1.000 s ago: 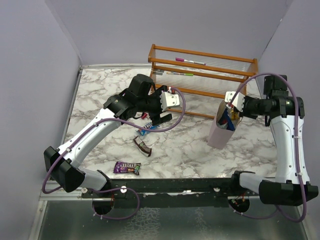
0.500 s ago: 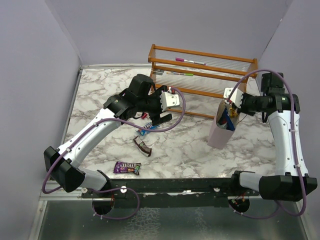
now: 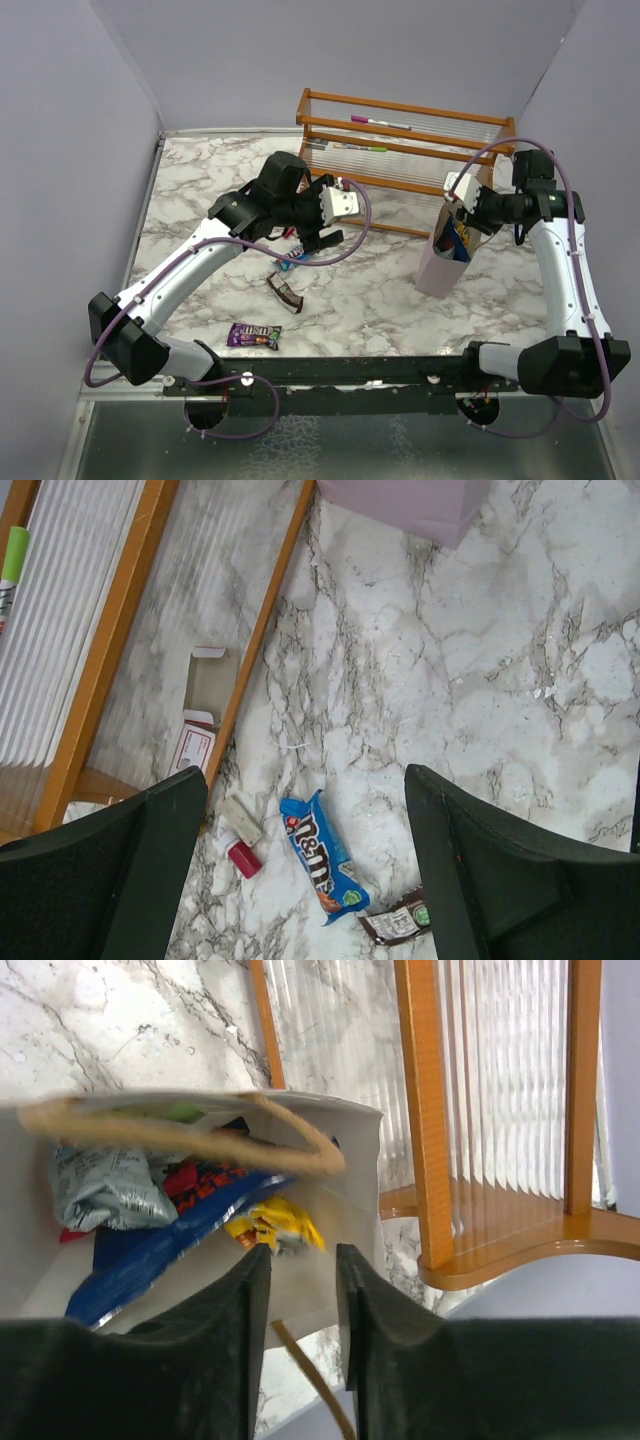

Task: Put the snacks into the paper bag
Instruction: Place the snack in the paper bag, then pick up the snack from the center of the board.

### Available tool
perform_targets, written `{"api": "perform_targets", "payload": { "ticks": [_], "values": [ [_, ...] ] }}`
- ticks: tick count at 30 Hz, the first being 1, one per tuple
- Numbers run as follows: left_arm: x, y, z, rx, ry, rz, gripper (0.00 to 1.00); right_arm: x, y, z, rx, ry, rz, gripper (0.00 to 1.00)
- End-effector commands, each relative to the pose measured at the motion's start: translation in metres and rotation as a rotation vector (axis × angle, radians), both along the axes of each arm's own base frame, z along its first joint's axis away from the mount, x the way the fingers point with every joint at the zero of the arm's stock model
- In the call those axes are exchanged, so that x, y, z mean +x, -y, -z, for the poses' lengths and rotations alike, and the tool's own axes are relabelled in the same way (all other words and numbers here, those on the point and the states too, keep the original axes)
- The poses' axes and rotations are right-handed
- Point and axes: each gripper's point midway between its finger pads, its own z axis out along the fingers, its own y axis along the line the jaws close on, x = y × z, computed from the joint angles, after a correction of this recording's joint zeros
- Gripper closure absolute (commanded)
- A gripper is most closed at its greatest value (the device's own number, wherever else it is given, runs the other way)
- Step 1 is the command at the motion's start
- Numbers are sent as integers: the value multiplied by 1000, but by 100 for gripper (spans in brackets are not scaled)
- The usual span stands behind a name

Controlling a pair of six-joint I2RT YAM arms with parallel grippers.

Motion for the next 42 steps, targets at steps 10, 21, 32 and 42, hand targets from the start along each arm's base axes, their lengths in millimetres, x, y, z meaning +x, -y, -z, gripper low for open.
{"api": "perform_targets", "payload": {
  "ticks": [10,21,32,42],
  "values": [
    [21,-16,-9,21,106,-130,17,13,-6,-16,103,73,90,40],
    [23,-46,36,121,23,-238,17,4,-33,-84,349,125,161,13],
    [38,-122,103,168,-213,-422,17,-8,-71,-116,614,73,96,13],
    [42,-120,172,254,-452,-433,18,-18,-69,-116,602,99,108,13]
  ]
}}
